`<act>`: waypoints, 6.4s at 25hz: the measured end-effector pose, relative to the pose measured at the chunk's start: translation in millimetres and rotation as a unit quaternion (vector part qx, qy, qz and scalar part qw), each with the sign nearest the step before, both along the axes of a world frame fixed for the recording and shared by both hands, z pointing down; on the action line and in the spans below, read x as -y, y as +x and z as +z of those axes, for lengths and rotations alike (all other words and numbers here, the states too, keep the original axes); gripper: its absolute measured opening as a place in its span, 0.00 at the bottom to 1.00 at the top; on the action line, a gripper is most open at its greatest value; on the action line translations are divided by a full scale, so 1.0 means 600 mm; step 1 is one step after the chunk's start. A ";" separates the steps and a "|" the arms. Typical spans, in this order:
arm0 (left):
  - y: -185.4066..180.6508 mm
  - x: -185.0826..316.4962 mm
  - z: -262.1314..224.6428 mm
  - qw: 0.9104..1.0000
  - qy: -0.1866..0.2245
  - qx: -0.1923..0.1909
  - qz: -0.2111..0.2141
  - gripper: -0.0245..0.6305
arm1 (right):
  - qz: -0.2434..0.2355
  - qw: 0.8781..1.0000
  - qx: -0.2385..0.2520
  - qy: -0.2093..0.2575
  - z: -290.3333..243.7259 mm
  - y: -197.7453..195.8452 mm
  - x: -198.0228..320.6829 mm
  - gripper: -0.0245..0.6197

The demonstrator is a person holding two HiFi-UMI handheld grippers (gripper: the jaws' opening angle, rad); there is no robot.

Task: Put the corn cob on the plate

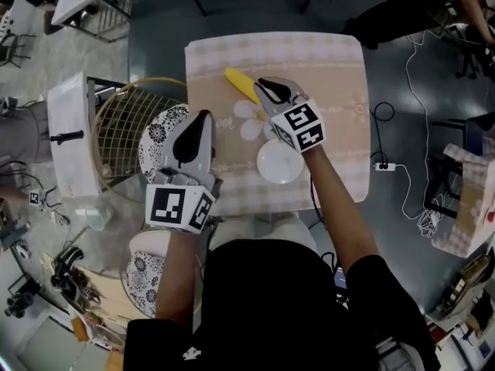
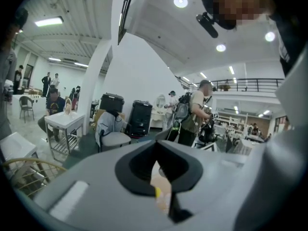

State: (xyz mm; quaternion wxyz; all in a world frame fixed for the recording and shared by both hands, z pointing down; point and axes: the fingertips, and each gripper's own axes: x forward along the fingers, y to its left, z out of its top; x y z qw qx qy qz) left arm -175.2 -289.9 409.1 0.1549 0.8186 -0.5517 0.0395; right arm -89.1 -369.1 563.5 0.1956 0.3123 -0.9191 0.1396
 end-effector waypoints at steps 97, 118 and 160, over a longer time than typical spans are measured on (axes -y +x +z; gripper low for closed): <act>0.049 -0.076 0.065 0.999 -0.047 0.010 -0.001 0.05 | -0.026 0.989 -0.118 -0.090 0.227 0.109 -0.320 0.43; 0.060 -0.108 0.071 0.998 -0.054 0.011 -0.006 0.05 | -0.042 0.980 -0.176 -0.080 0.267 0.114 -0.348 0.44; 0.113 -0.139 0.005 0.999 -0.021 0.013 -0.037 0.05 | 0.037 0.997 -0.011 0.074 -0.077 0.225 -0.270 0.04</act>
